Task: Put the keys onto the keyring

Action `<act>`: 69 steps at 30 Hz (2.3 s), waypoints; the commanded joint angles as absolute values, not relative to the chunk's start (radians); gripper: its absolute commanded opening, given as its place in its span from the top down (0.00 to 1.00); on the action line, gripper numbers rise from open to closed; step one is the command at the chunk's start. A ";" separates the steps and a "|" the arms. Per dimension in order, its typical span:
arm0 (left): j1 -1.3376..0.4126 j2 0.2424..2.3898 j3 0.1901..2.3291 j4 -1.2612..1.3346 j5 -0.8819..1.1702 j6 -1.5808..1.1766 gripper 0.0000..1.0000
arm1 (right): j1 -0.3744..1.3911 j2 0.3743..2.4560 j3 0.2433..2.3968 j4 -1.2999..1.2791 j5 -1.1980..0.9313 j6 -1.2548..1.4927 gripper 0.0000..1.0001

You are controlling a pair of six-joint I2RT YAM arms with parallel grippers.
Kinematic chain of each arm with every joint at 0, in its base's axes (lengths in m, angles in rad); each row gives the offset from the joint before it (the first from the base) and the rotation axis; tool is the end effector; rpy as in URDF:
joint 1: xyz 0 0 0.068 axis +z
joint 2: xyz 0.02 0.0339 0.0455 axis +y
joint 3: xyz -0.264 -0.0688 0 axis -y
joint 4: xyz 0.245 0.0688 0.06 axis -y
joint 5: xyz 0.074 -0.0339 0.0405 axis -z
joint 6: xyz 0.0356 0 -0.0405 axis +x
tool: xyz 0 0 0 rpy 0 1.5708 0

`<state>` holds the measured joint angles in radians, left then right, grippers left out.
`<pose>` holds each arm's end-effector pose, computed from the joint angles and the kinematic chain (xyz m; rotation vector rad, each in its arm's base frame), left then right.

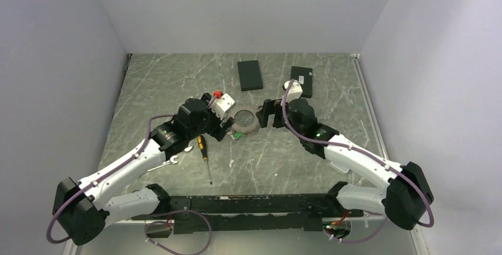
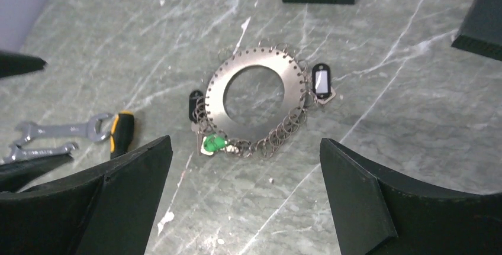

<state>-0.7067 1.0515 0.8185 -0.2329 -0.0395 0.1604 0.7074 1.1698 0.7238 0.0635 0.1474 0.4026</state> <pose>0.1828 -0.1542 0.2953 0.8384 1.8704 -0.3019 0.2050 0.1684 0.2642 -0.2043 1.9847 0.5844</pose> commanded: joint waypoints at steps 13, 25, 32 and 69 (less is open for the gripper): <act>-0.798 0.960 0.766 -0.290 0.121 0.474 0.15 | 0.710 1.097 0.710 0.070 -0.163 0.249 0.07; -0.814 0.860 0.616 -0.218 0.230 0.656 0.31 | 0.706 1.400 0.881 -0.065 -0.280 0.239 0.34; -0.816 0.853 0.597 -0.197 0.244 0.631 0.31 | 0.673 1.565 0.949 -0.029 -0.348 0.229 0.48; -0.816 0.861 0.576 -0.211 0.253 0.611 0.34 | 0.629 1.790 1.051 -0.132 -0.339 0.160 0.53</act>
